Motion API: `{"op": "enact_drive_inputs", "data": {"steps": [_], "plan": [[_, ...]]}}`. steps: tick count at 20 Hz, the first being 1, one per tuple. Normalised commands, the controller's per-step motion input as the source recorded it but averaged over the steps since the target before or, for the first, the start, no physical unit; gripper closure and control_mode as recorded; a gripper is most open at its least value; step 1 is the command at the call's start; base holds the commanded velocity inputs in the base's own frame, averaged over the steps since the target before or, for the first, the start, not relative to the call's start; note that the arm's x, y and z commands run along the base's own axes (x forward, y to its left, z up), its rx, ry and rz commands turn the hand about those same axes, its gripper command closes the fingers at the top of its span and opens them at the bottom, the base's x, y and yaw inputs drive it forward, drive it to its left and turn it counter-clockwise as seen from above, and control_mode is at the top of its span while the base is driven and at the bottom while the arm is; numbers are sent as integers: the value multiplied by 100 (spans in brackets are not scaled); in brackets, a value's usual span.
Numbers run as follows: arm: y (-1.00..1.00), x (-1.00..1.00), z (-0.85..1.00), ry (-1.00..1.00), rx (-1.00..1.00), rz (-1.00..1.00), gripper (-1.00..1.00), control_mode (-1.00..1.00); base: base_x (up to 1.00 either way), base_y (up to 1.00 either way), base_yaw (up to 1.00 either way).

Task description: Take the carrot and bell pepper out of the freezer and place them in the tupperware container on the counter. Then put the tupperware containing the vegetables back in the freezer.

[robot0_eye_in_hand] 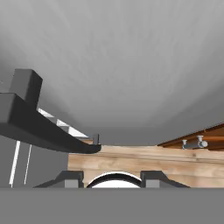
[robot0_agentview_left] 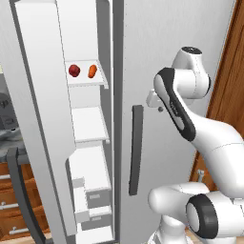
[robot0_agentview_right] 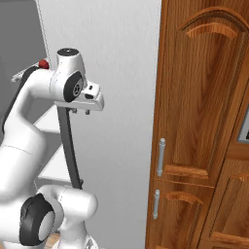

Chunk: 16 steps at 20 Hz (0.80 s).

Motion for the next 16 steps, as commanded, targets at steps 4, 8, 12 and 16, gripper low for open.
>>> {"op": "enact_drive_inputs", "data": {"steps": [4,8,12,16], "plan": [[3,-20,1,-1,0,0,-100,-100,0,0,0],[3,-63,22,-18,-6,-1,-100,-100,0,0,0],[0,-66,18,-18,-3,-2,-100,-100,0,0,0],[0,-65,11,-15,-1,-4,-100,-100,0,0,0]]}}
